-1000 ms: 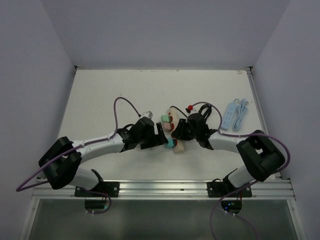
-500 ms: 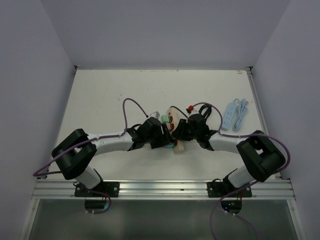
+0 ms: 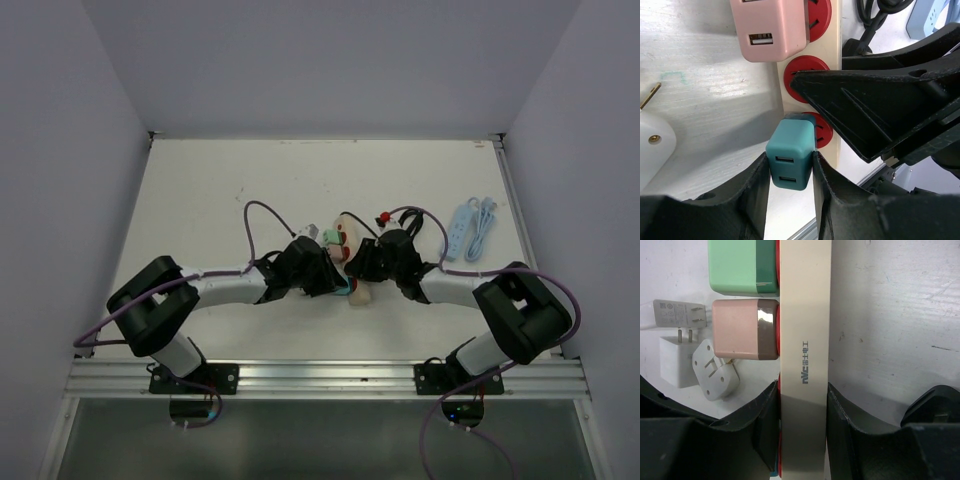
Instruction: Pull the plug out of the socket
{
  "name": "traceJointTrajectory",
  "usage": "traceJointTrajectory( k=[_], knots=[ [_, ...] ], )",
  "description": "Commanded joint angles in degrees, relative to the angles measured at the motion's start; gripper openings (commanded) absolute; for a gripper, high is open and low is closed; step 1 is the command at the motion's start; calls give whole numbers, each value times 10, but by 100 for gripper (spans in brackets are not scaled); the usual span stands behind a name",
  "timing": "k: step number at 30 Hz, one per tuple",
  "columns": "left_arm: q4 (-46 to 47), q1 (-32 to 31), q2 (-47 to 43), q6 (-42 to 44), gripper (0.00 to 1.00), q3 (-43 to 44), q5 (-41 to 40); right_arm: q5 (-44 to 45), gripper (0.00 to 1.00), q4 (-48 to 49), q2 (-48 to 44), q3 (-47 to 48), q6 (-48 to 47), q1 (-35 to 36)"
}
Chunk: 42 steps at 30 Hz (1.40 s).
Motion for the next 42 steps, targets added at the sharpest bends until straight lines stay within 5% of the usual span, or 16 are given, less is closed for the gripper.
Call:
traceJointTrajectory(
  k=[1, 5, 23, 42],
  knots=[
    [71, -5, 5, -17, 25, -17, 24, -9, 0, 2, 7, -20, -13, 1],
    [90, -5, -8, -25, 0, -32, 20, -15, 0, 33, 25, -34, -16, -3],
    [-45, 3, -57, 9, 0, 44, -18, 89, 0, -63, 87, -2, -23, -4],
    [-29, 89, -135, 18, 0, 22, 32, 83, 0, -71, 126, -1, 1, -32]
  ],
)
